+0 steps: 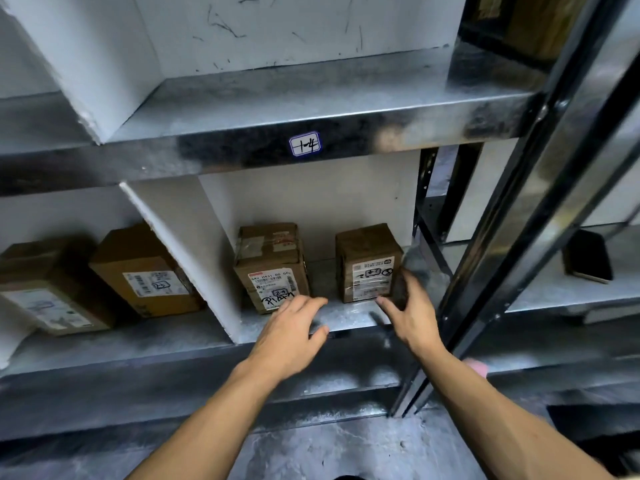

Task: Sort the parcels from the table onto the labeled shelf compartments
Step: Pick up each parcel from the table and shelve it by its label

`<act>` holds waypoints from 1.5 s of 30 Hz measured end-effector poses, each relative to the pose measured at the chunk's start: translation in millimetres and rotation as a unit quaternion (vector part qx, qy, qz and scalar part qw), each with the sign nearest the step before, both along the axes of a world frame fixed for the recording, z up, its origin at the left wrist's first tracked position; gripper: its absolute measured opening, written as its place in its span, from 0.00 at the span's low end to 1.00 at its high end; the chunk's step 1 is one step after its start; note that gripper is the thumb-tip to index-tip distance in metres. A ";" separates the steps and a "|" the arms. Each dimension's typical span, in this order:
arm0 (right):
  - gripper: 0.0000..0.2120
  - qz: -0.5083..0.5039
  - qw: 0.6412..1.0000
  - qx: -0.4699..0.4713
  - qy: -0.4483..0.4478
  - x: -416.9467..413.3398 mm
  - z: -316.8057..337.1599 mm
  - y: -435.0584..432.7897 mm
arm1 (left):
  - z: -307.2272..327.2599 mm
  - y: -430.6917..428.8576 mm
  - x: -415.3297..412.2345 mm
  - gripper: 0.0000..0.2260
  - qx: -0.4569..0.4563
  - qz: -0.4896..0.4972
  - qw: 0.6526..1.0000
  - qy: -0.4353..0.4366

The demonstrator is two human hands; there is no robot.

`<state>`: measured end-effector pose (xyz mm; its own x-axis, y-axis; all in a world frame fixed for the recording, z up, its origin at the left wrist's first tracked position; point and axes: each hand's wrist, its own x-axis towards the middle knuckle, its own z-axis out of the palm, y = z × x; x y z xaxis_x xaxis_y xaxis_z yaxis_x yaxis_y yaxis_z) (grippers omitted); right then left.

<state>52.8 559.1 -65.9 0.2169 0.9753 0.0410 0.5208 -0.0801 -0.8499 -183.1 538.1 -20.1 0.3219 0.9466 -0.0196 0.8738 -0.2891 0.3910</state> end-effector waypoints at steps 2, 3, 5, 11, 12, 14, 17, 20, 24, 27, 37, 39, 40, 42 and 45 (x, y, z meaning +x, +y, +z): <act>0.32 -0.022 0.999 -0.018 -0.031 -2.1 3.2 -19.0 | 3.8 -3.9 -1.2 0.22 0.004 -0.008 1.000 0.011; 0.32 -0.028 0.998 -0.030 -0.051 -4.0 4.7 -28.7 | 6.1 -6.8 -1.7 0.22 0.007 -0.013 1.000 0.020; 0.28 -0.020 0.993 -0.038 -0.113 -9.9 8.3 -49.2 | 9.5 -14.1 -4.1 0.23 0.011 -0.029 0.999 0.040; 0.19 0.036 0.936 -0.021 -0.349 -24.8 18.6 -109.9 | 14.4 -46.0 -14.2 0.25 0.017 -0.088 0.992 0.091; 0.20 0.039 0.925 -0.022 -0.376 -26.8 20.1 -121.8 | 13.5 -52.6 -14.9 0.24 0.020 -0.097 0.991 0.094; 0.21 0.037 0.908 -0.028 -0.417 -28.3 21.2 -146.1 | 10.9 -65.5 -13.6 0.24 0.023 -0.112 0.989 0.094; 0.24 0.014 0.899 -0.066 -0.432 -24.2 19.7 -184.6 | 6.6 -84.4 -4.5 0.24 0.017 -0.144 0.986 0.087; 0.30 -0.009 0.889 -0.109 -0.445 -12.9 18.4 -223.5 | 5.0 -102.2 13.3 0.24 0.009 -0.188 0.979 0.080; 0.27 -0.069 0.878 -0.160 -0.446 12.3 21.1 -274.3 | 5.4 -122.2 53.1 0.24 0.020 -0.257 0.963 0.075; 0.25 -0.135 0.869 -0.183 -0.439 35.4 24.7 -313.3 | 6.2 -140.5 94.7 0.23 0.031 -0.313 0.947 0.065; 0.23 -0.323 0.826 -0.250 -0.387 116.7 45.4 -448.3 | 12.9 -225.4 249.7 0.23 0.065 -0.491 0.868 0.036; 0.23 -0.353 0.821 -0.253 -0.371 136.1 48.5 -468.9 | 15.0 -242.7 278.7 0.23 0.066 -0.510 0.858 0.025; 0.22 -0.364 0.818 -0.253 -0.366 146.0 50.2 -477.2 | 16.2 -250.2 292.6 0.23 0.068 -0.517 0.853 0.022; 0.21 -0.383 0.816 -0.249 -0.355 166.8 52.8 -489.1 | 19.3 -263.2 319.2 0.23 0.075 -0.529 0.845 0.019; 0.21 -0.395 0.819 -0.242 -0.338 197.9 56.4 -498.4 | 24.8 -279.2 356.4 0.22 0.087 -0.536 0.839 0.018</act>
